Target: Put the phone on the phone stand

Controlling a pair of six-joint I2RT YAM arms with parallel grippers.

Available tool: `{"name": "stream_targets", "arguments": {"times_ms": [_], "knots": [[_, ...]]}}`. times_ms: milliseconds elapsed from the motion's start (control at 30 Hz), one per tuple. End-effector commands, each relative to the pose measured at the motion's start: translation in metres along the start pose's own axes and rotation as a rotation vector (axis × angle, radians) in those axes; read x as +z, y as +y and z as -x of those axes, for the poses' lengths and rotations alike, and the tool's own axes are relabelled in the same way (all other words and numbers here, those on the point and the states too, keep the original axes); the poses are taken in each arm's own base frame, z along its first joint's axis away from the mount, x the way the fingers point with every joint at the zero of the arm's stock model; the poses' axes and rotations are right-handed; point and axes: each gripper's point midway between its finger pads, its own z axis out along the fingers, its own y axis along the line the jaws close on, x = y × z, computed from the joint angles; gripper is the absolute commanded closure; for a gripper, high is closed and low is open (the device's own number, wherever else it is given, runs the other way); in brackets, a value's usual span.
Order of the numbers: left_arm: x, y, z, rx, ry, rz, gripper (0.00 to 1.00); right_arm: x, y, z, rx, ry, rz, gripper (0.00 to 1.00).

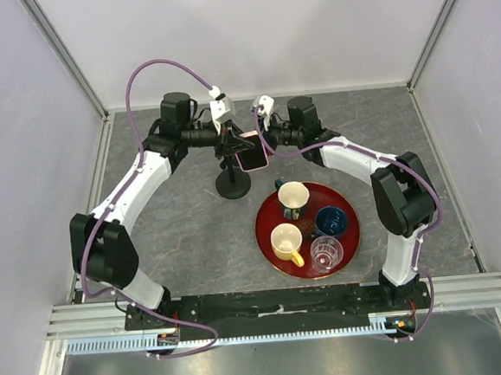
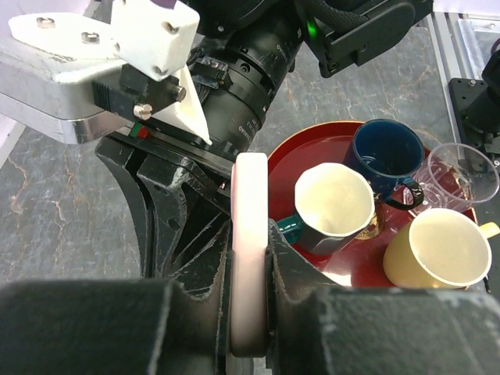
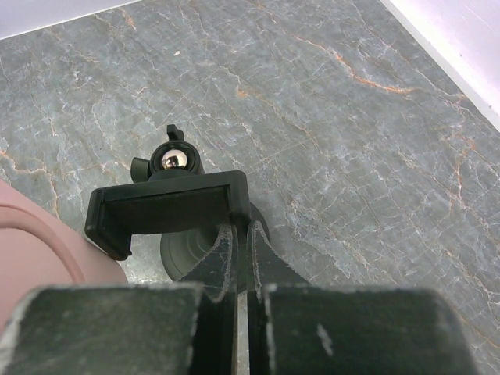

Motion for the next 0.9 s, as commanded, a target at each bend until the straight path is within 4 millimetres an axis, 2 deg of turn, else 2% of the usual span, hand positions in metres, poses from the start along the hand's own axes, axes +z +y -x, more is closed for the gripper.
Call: {"name": "stream_targets", "arguments": {"times_ms": [0,133,200,400,567,633,667,733,767,867], "knots": [[0.0,0.01,0.041,0.173,-0.106,-0.004,0.98,0.002,0.009,0.002,0.006,-0.001,0.057,1.0],[0.003,0.008,0.043,0.178,-0.136,-0.036,0.98,0.002,0.012,0.005,0.002,-0.006,0.068,1.0],[0.005,0.008,0.035,0.184,-0.142,-0.031,0.98,0.002,0.011,0.007,0.001,-0.01,0.067,1.0],[0.009,0.02,0.023,0.219,-0.14,-0.005,0.98,0.002,0.011,0.004,0.007,-0.005,0.071,1.0],[0.011,0.023,0.032,0.238,-0.163,-0.044,0.98,0.001,0.016,0.006,-0.001,-0.015,0.11,1.0],[0.012,0.024,0.026,0.218,-0.146,-0.062,0.98,0.001,0.017,0.005,-0.005,-0.016,0.126,1.0],[0.011,0.027,0.029,0.243,-0.142,-0.062,0.98,0.001,0.018,0.01,-0.02,-0.027,0.149,1.0],[0.01,0.027,0.025,0.219,-0.129,-0.069,0.98,-0.002,0.015,0.004,-0.005,-0.009,0.176,1.0],[0.01,0.028,0.026,0.236,-0.13,-0.072,0.98,-0.002,0.016,0.012,-0.017,-0.019,0.207,1.0],[0.008,0.029,0.019,0.237,-0.112,-0.058,0.98,-0.002,0.015,0.002,-0.01,0.017,0.229,1.0]]}}
